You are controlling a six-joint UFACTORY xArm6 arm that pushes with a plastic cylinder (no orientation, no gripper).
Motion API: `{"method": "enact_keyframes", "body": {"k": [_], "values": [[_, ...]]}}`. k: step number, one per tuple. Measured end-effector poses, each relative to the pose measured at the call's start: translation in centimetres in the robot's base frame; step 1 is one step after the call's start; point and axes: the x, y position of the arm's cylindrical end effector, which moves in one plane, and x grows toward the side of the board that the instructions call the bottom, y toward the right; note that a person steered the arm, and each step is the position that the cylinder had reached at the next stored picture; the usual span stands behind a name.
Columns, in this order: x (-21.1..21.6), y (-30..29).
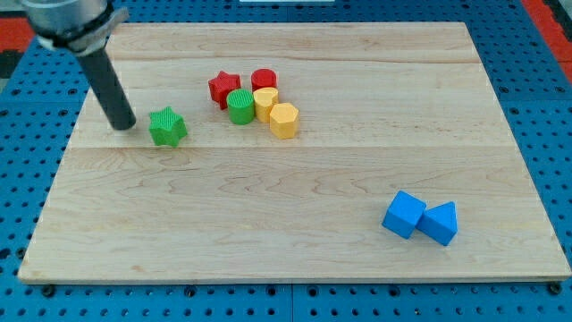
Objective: Move the green star down a bit
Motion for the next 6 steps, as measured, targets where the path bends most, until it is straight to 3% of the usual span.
{"method": "enact_keyframes", "body": {"k": [1,2,3,4,5,6], "values": [[1.0,12.3],[4.2,11.2],[-0.8,6.0],[-3.1,5.4],[0.2,1.8],[4.0,6.7]]}}
